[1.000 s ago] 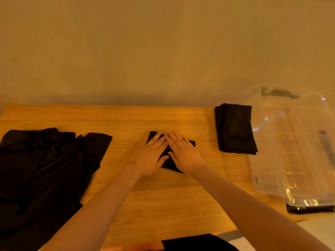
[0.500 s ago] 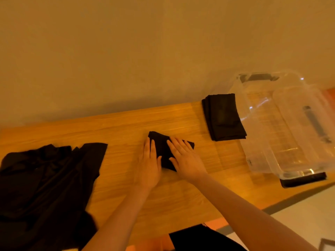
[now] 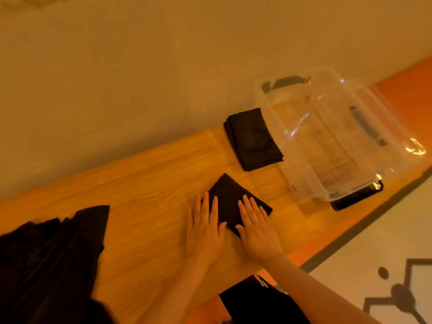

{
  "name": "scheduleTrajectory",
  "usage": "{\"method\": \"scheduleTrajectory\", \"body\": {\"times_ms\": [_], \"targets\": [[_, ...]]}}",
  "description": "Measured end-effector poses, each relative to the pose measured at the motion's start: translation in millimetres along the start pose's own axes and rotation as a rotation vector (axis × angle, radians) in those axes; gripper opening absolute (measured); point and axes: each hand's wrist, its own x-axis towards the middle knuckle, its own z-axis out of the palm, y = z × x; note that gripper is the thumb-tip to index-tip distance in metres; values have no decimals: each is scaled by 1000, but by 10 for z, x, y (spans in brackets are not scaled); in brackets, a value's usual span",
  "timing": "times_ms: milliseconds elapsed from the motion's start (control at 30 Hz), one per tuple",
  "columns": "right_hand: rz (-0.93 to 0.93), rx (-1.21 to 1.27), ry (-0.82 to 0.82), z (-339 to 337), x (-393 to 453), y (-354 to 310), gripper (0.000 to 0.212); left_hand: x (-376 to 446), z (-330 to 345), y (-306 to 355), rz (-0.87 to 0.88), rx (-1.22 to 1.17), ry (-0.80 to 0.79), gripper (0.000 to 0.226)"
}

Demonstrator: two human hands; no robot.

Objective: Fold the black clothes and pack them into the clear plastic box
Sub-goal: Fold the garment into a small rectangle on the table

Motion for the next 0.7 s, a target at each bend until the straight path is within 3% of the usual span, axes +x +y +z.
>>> {"method": "scheduleTrajectory", "body": {"times_ms": [233, 467, 600, 700], "targets": [[325, -29, 131, -13, -137, 358, 75, -69, 90, 64, -77, 46, -104, 68], [138, -60, 144, -102, 277, 362, 73, -34, 118, 50, -63, 51, -71, 68], [279, 3, 209, -108, 347, 394, 73, -36, 135, 59, -57, 55, -46, 68], [286, 9, 206, -110, 353, 416, 72, -32, 132, 57, -59, 70, -30, 69]]}}
